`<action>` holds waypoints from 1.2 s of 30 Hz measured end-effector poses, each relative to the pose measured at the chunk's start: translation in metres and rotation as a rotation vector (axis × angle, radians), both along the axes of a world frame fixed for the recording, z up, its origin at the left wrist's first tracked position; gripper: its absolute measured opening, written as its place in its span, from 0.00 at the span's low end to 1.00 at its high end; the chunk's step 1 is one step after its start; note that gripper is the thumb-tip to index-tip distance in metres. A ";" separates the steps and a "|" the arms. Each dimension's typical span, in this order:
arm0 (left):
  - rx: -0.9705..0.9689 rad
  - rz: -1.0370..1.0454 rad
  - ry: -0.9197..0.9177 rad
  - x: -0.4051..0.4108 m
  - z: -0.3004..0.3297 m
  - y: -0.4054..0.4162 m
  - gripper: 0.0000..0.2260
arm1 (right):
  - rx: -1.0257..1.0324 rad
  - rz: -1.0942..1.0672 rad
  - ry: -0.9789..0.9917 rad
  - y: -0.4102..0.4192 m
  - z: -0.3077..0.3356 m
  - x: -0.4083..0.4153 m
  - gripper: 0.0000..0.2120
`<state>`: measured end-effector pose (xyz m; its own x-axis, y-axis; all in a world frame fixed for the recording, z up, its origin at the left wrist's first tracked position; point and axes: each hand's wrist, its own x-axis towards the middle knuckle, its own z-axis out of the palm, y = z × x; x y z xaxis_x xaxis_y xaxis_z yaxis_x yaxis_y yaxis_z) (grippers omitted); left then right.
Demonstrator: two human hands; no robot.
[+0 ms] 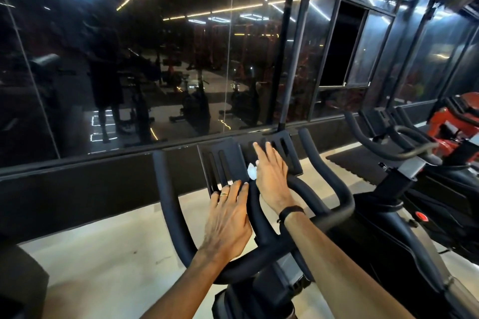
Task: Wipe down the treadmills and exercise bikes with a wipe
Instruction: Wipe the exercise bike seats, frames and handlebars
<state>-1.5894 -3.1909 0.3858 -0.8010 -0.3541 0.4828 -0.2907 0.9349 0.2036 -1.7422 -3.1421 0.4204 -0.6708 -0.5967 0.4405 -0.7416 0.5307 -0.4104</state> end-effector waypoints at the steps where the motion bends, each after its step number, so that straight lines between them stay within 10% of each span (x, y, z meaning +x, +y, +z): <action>1: 0.002 -0.007 -0.010 0.000 0.000 0.000 0.30 | -0.019 0.065 0.051 0.003 0.000 0.005 0.36; 9: 0.005 -0.022 0.006 -0.004 -0.003 -0.001 0.28 | 0.159 0.475 0.044 0.038 -0.025 0.015 0.38; 18: 0.014 0.003 0.001 -0.001 -0.001 0.000 0.25 | 0.173 0.199 0.259 0.060 -0.019 0.008 0.43; 23: 0.016 -0.007 0.046 -0.001 -0.001 0.001 0.26 | 0.127 0.038 0.268 0.060 -0.019 -0.014 0.22; 36: 0.033 0.011 0.046 -0.004 -0.001 0.000 0.24 | 0.067 0.189 0.329 0.056 0.006 -0.001 0.07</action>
<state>-1.5937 -3.1909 0.3845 -0.7741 -0.3791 0.5069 -0.2904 0.9243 0.2478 -1.7434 -3.0865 0.4268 -0.3758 -0.7309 0.5697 -0.9151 0.3895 -0.1039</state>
